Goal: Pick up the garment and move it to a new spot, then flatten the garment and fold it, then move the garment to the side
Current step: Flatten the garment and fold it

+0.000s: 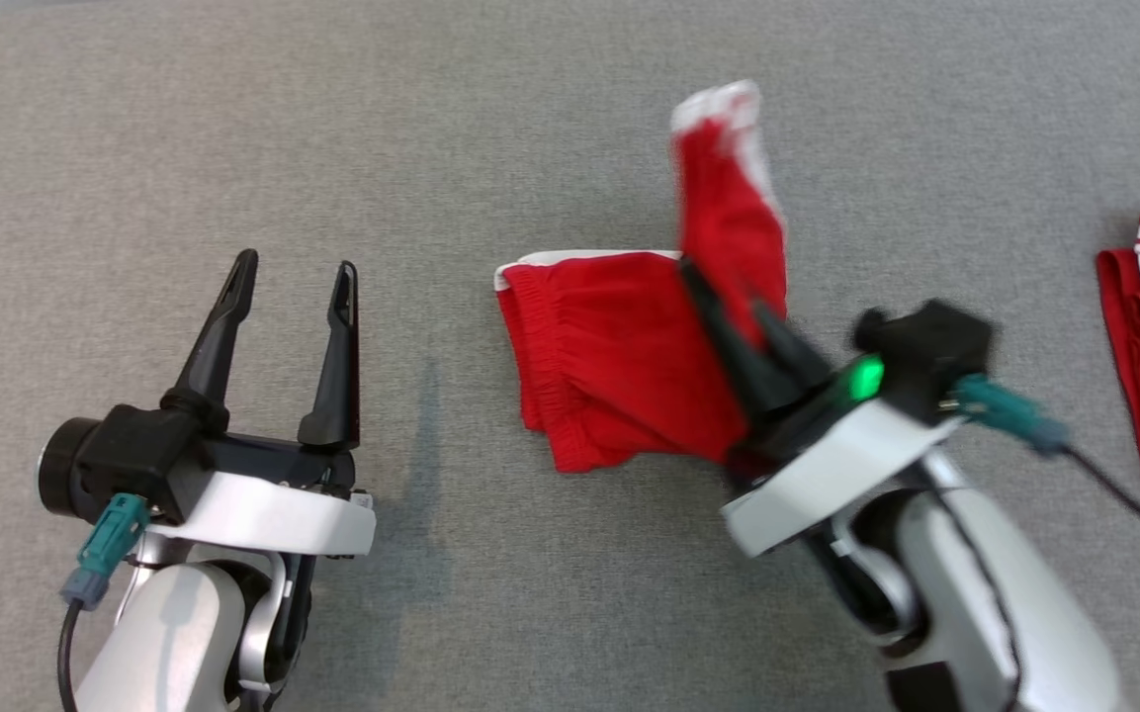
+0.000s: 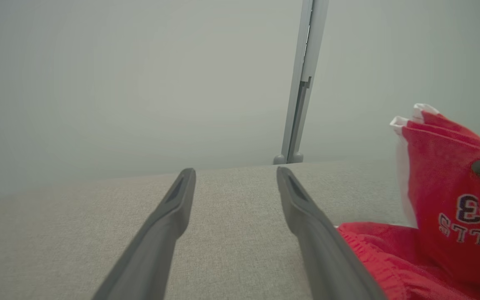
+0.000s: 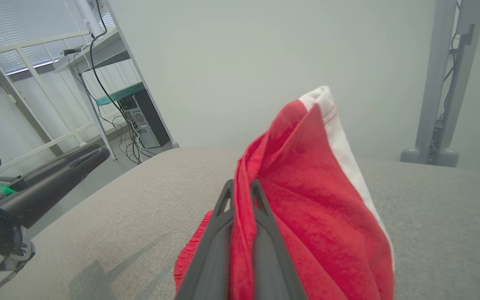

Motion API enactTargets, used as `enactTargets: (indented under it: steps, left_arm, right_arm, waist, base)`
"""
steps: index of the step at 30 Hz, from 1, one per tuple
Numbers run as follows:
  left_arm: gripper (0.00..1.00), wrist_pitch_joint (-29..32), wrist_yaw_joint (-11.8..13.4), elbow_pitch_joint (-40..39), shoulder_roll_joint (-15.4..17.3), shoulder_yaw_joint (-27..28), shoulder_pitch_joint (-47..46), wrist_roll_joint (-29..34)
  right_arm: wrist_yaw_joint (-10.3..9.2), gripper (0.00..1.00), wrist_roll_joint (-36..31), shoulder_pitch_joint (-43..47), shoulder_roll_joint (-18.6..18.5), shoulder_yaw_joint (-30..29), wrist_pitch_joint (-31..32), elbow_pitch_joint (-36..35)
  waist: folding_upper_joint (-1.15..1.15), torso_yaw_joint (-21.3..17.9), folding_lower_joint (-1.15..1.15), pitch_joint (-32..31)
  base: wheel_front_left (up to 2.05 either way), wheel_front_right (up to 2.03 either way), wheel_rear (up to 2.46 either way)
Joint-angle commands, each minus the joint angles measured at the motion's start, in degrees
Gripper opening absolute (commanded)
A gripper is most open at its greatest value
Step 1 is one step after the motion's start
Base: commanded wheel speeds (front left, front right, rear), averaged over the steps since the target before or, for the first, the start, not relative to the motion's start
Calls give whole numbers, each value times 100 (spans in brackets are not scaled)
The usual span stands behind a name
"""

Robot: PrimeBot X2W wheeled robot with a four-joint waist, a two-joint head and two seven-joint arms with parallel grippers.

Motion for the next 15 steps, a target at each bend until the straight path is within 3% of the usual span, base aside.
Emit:
enactTargets:
  steps: [1,13,14,15]
  left_arm:
    - [100,-9,4,6,-8,-9,57,-26]
    - [100,-48,-68,148,-128,-232,-10,-58]
    - [100,-58,-72,160,-122,-232,-19,-52]
    - [100,-69,-75,174,-120,-235,-25,-56]
  right_arm:
    - [-3,0,85,-86,27,148,-1,128]
    - [-3,0,942,-670,103,1383,-616,1625]
    - [-3,24,968,-694,102,1430,-684,1684]
    - [-3,67,975,-719,101,1461,-771,1713]
  waist:
    - [0,65,0,-43]
    - [0,368,0,22]
    - [0,367,0,23]
    - [0,361,0,19]
  base:
    - [0,0,0]
    - [0,0,0]
    - [0,0,0]
    - [0,0,0]
